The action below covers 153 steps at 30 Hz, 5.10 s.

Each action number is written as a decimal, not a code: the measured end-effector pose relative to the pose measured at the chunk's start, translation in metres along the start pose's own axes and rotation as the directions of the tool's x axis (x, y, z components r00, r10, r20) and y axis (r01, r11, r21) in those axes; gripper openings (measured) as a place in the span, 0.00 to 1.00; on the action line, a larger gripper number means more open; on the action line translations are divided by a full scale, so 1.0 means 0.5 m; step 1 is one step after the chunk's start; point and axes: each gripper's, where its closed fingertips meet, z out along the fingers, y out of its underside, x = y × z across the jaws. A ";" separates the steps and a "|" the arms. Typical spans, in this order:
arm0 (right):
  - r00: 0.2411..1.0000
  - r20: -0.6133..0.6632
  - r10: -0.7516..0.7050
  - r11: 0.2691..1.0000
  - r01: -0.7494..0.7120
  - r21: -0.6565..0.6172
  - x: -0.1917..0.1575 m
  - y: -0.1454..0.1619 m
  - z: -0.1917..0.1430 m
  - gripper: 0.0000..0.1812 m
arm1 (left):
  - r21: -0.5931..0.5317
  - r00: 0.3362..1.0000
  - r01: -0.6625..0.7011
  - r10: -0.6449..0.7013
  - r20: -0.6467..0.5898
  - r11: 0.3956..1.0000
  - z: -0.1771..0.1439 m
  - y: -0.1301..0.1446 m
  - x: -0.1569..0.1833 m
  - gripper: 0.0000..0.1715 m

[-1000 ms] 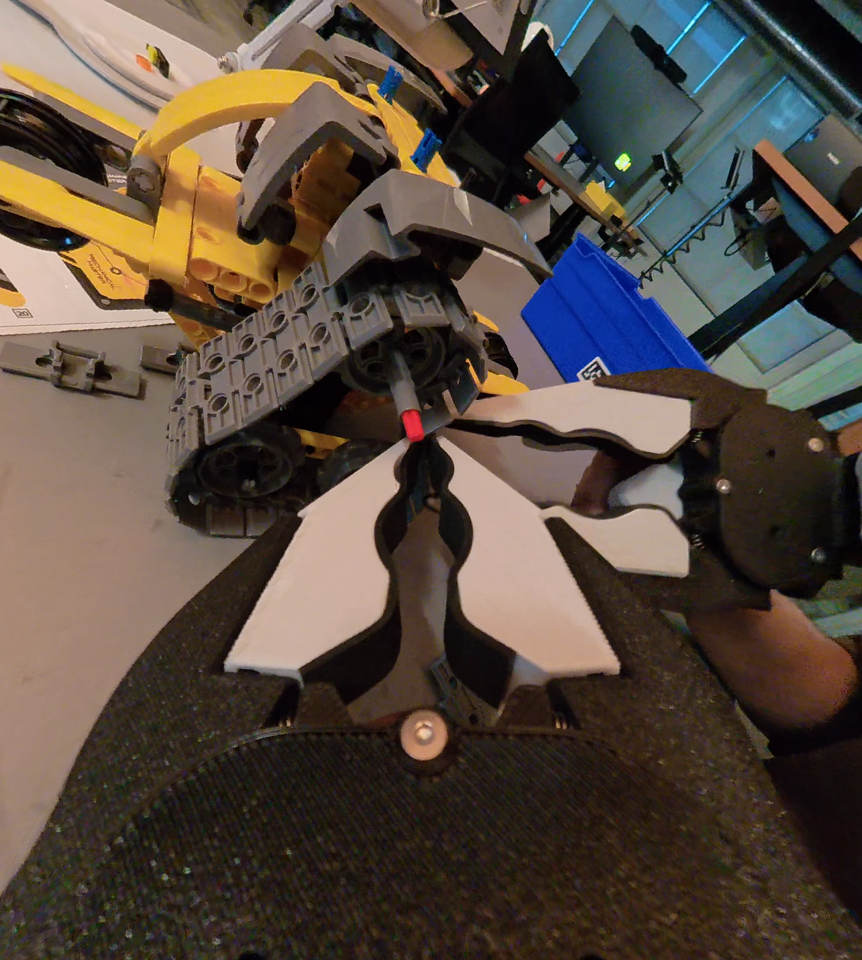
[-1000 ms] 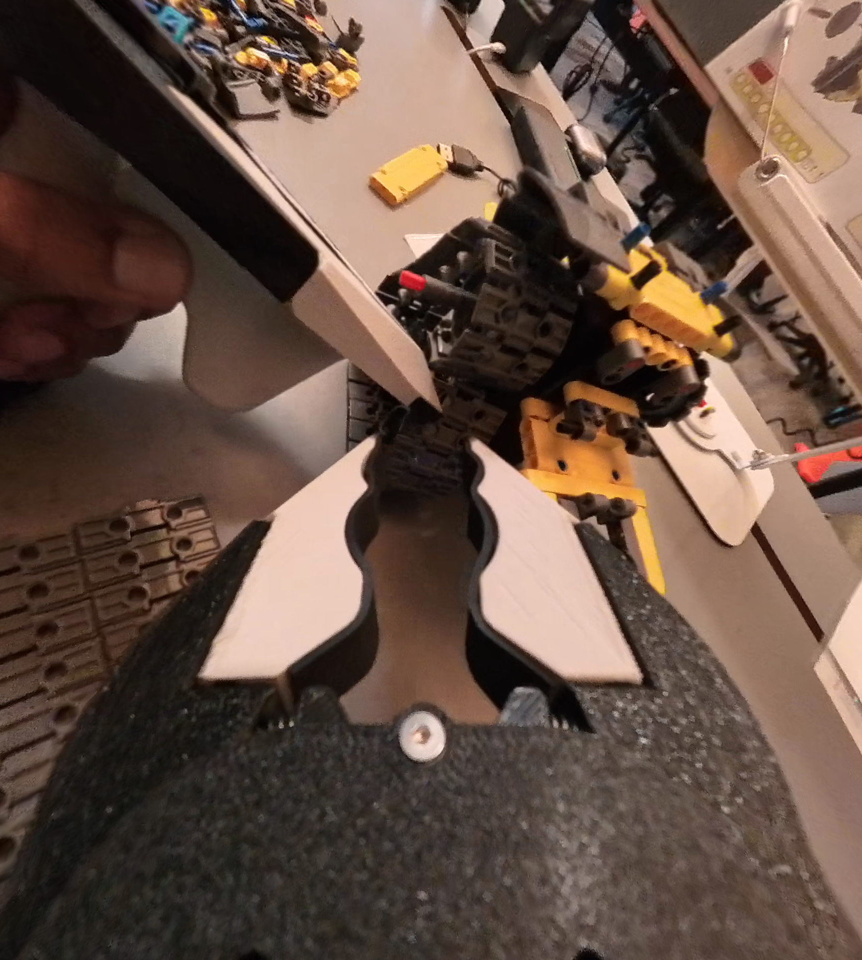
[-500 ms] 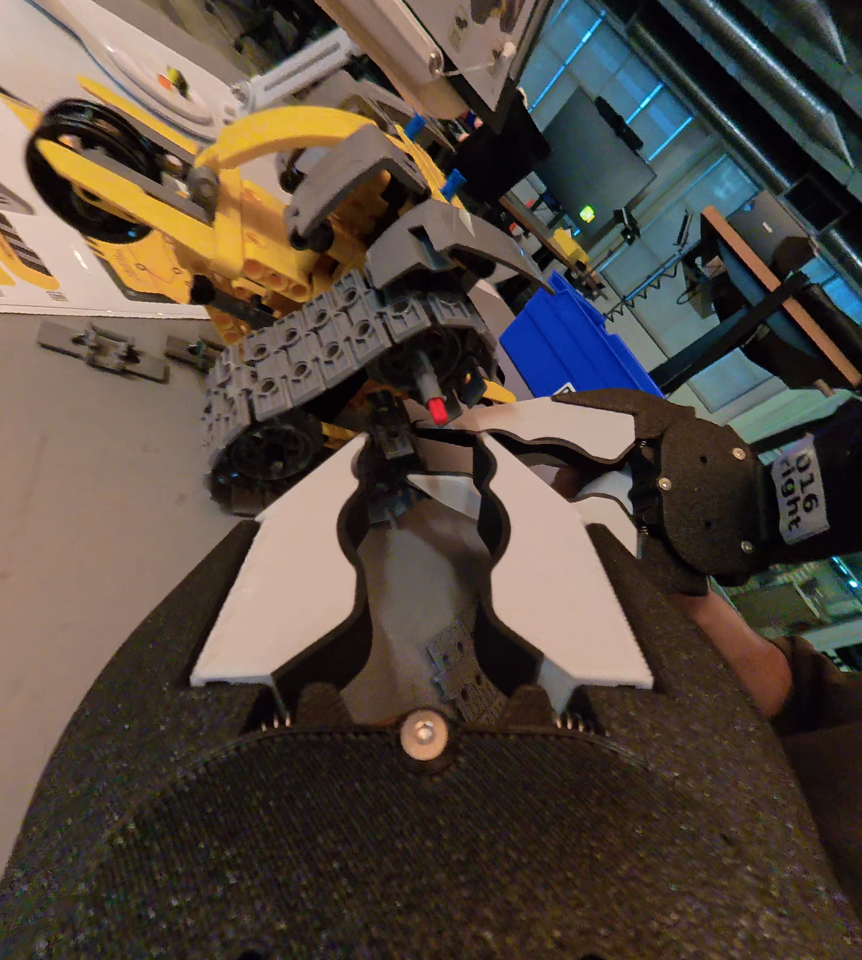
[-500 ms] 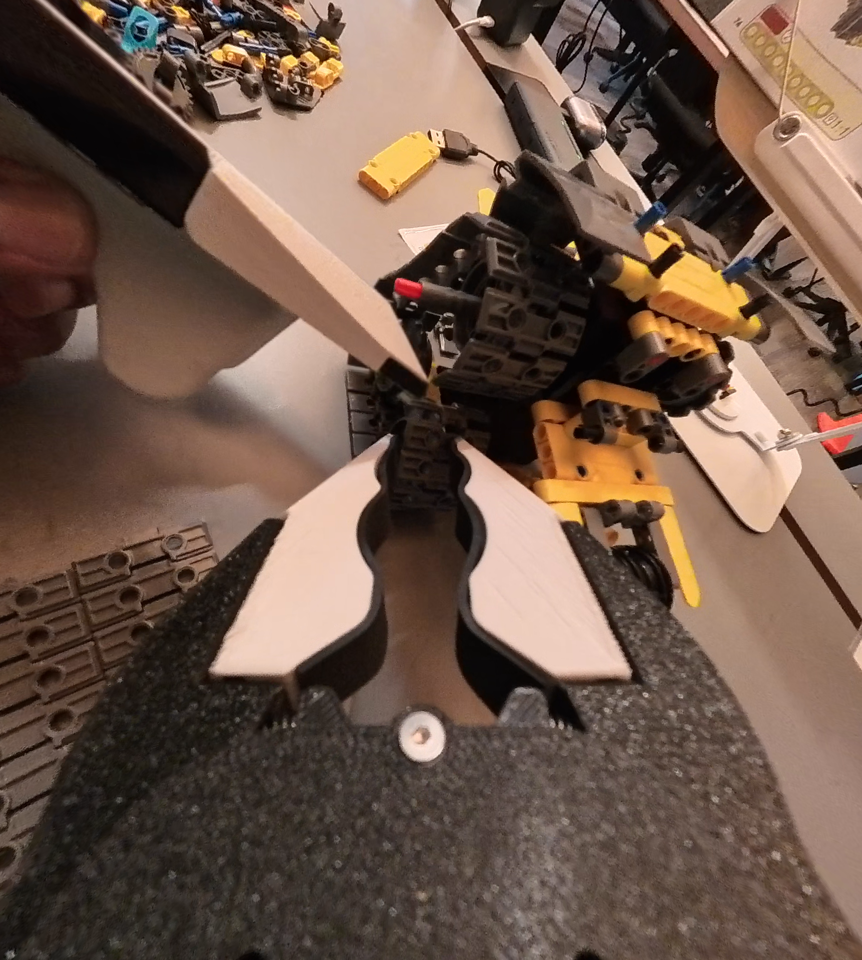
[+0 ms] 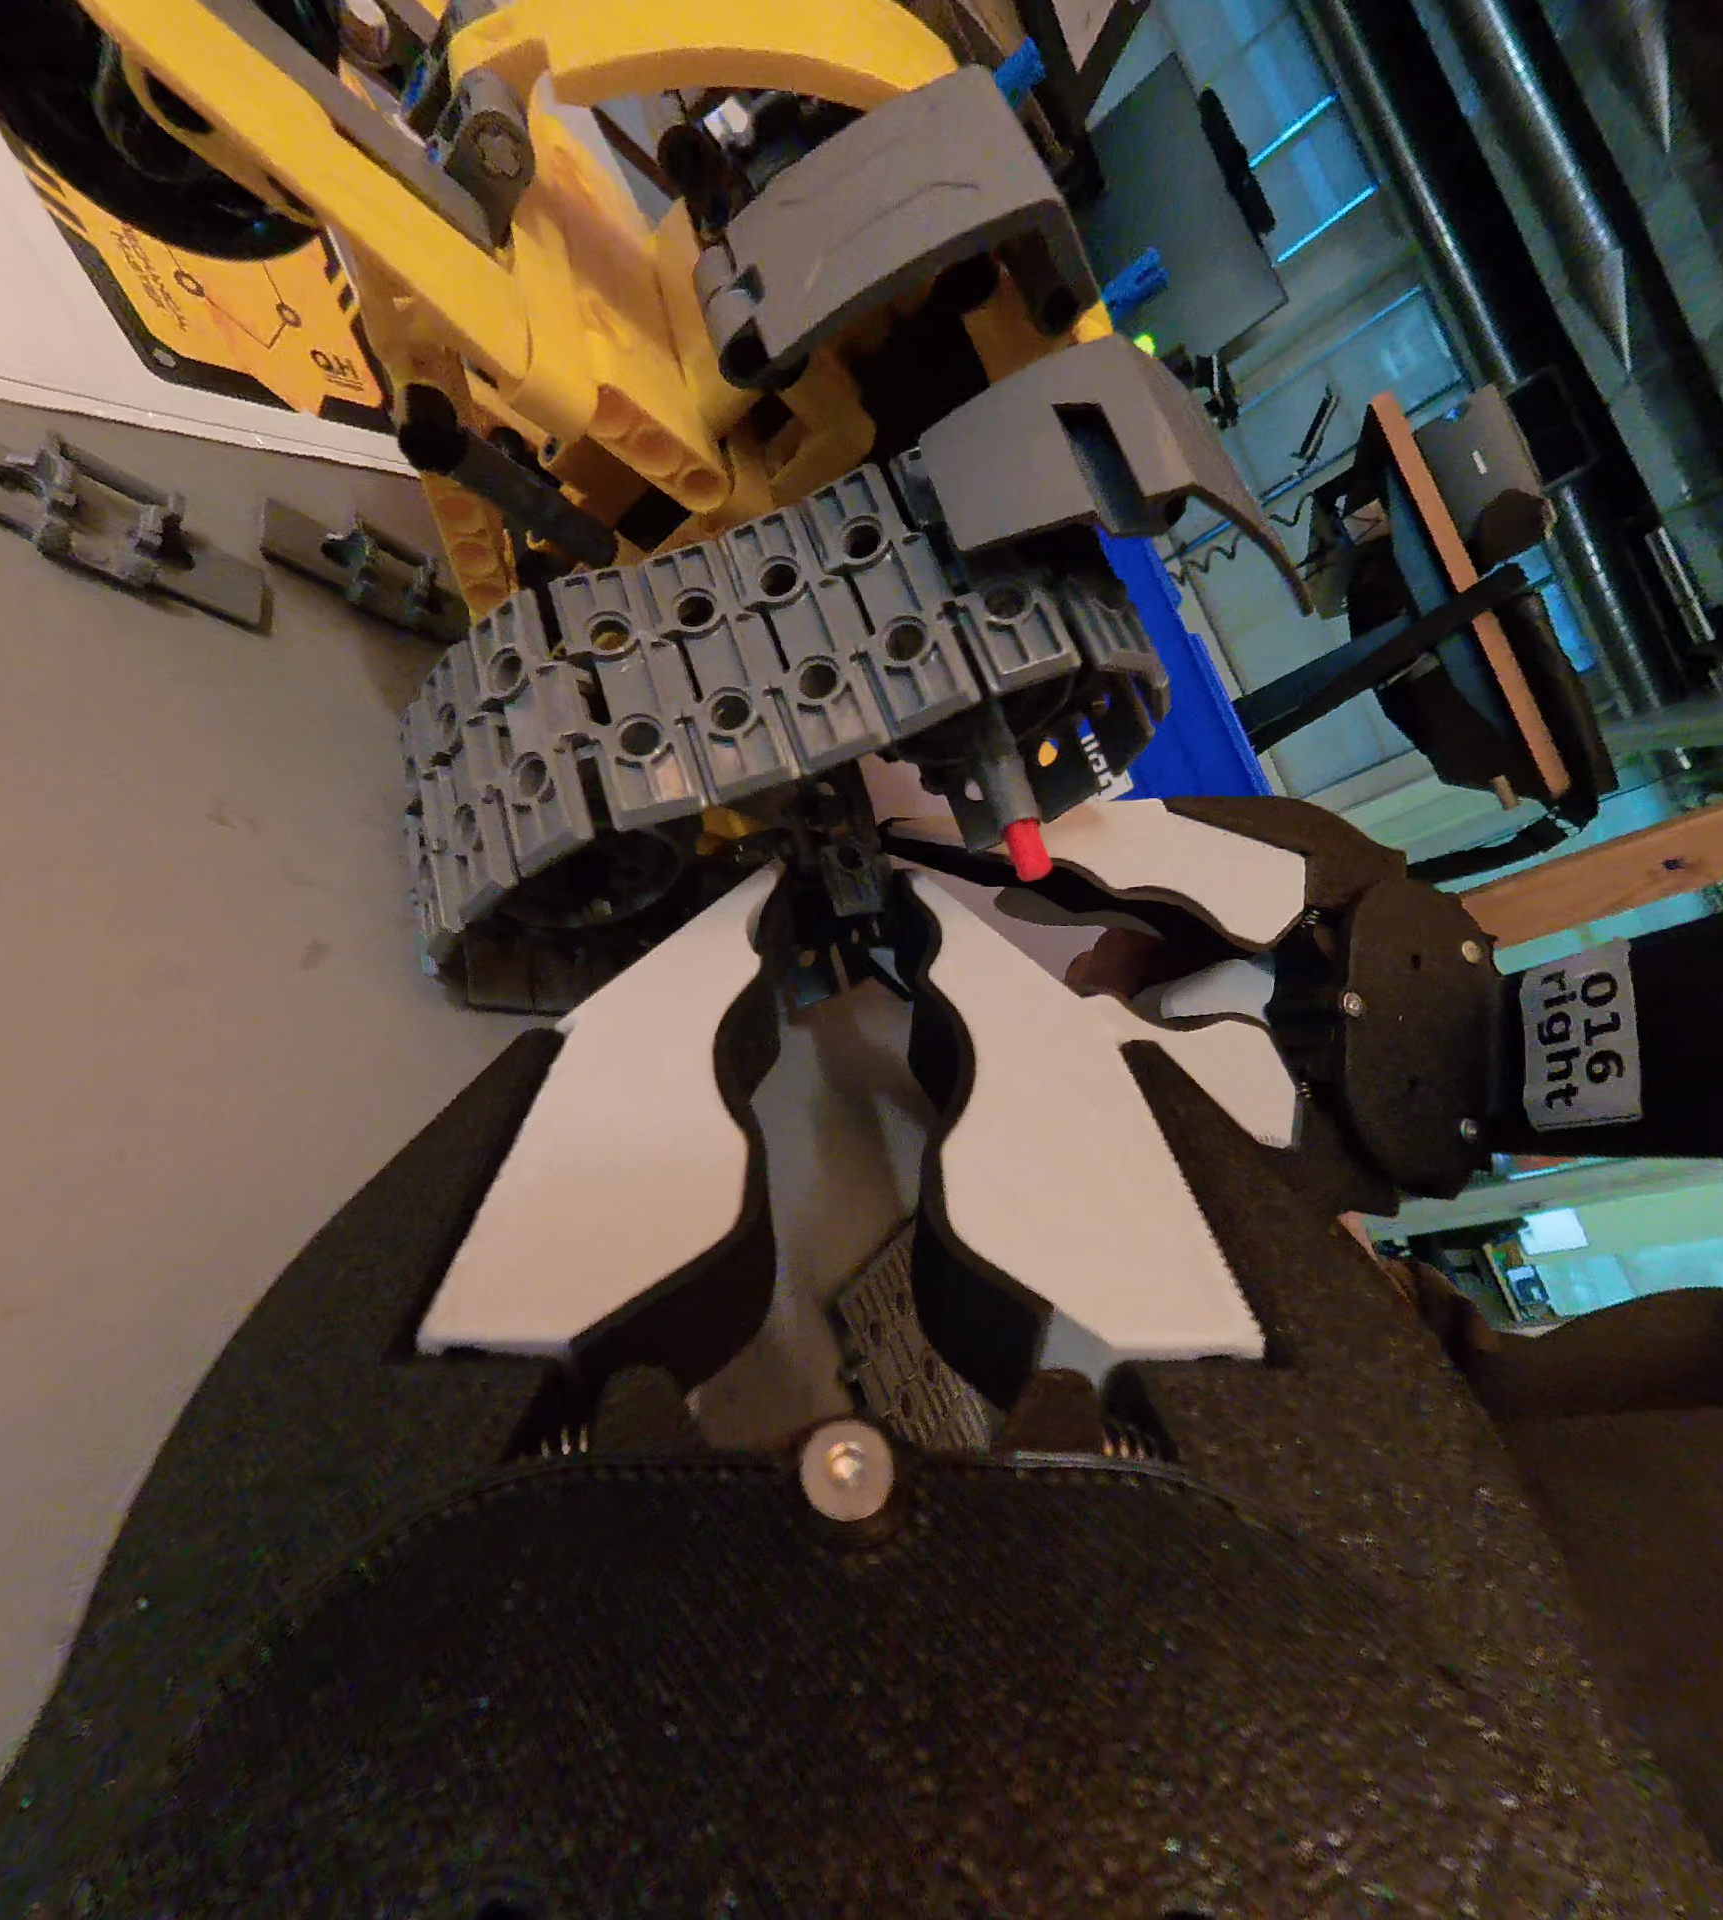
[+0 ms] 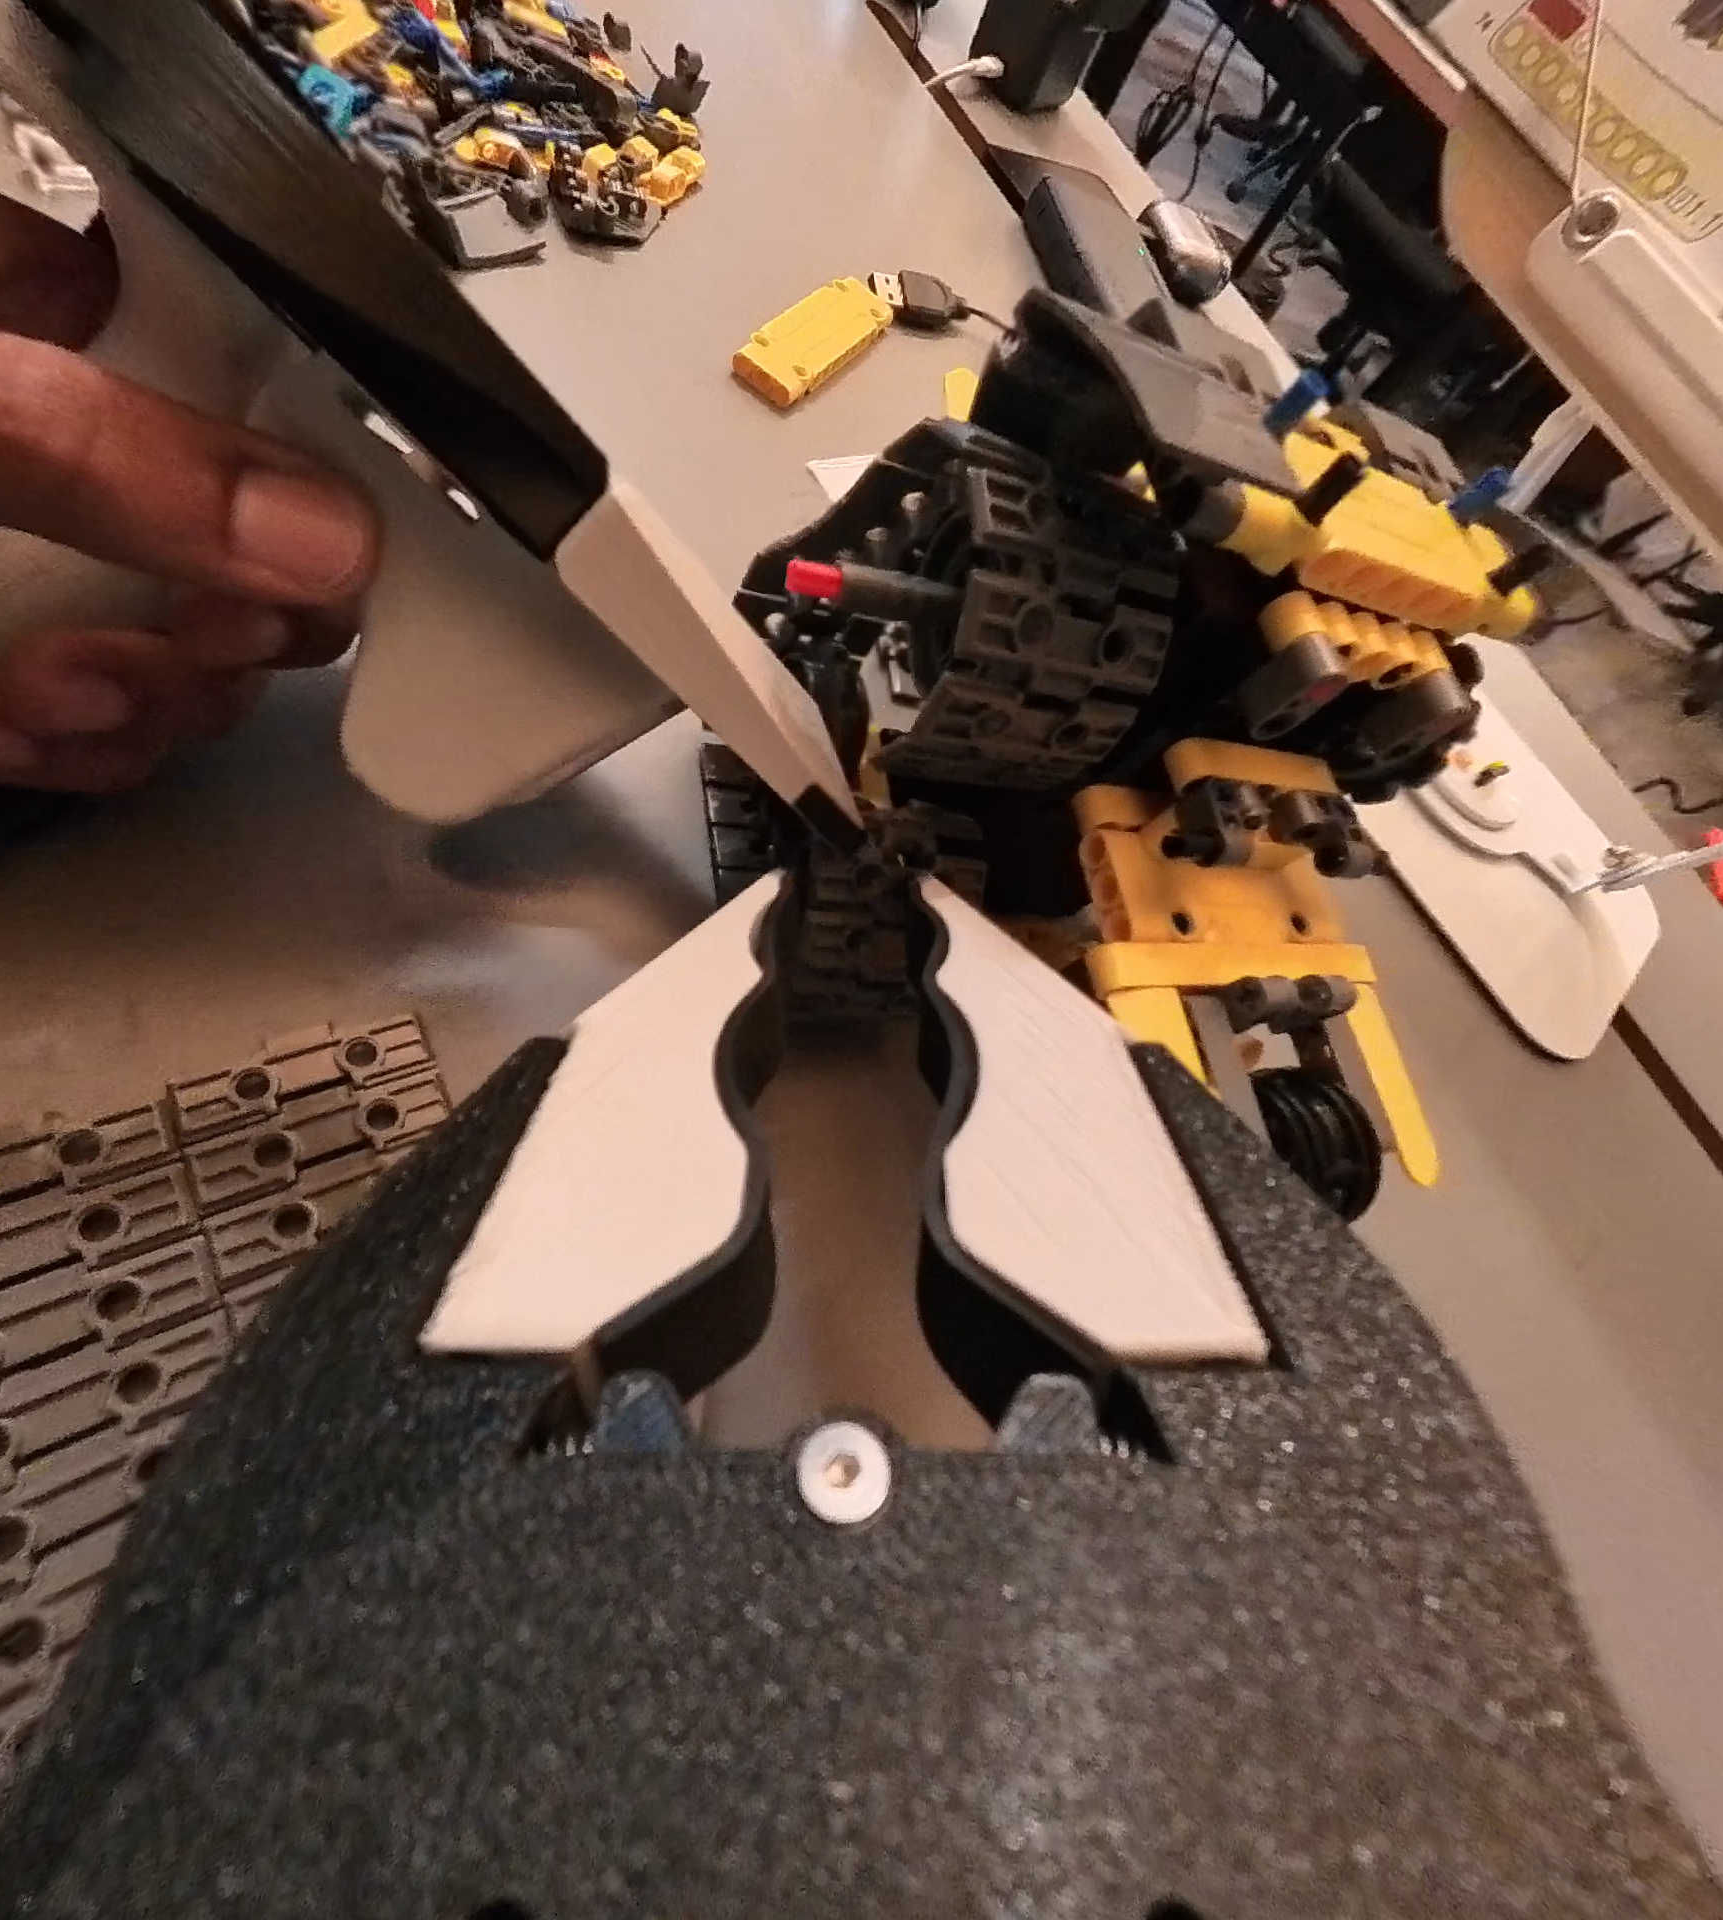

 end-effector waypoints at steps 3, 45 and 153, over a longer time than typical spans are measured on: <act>0.999 0.029 0.017 1.000 -0.016 -0.004 -0.002 0.003 -0.005 0.14 | 0.002 1.000 0.011 -0.011 -0.010 1.000 0.002 0.001 0.002 0.08; 0.925 0.140 0.353 0.931 -0.362 0.049 0.033 -0.088 -0.024 0.22 | 0.124 0.990 -0.132 0.125 0.058 0.984 -0.019 -0.026 0.018 0.00; 0.962 0.269 -0.040 0.999 0.042 -0.001 0.029 -0.052 -0.039 0.00 | 0.029 0.864 -0.481 0.469 0.184 0.876 -0.006 -0.002 0.054 0.00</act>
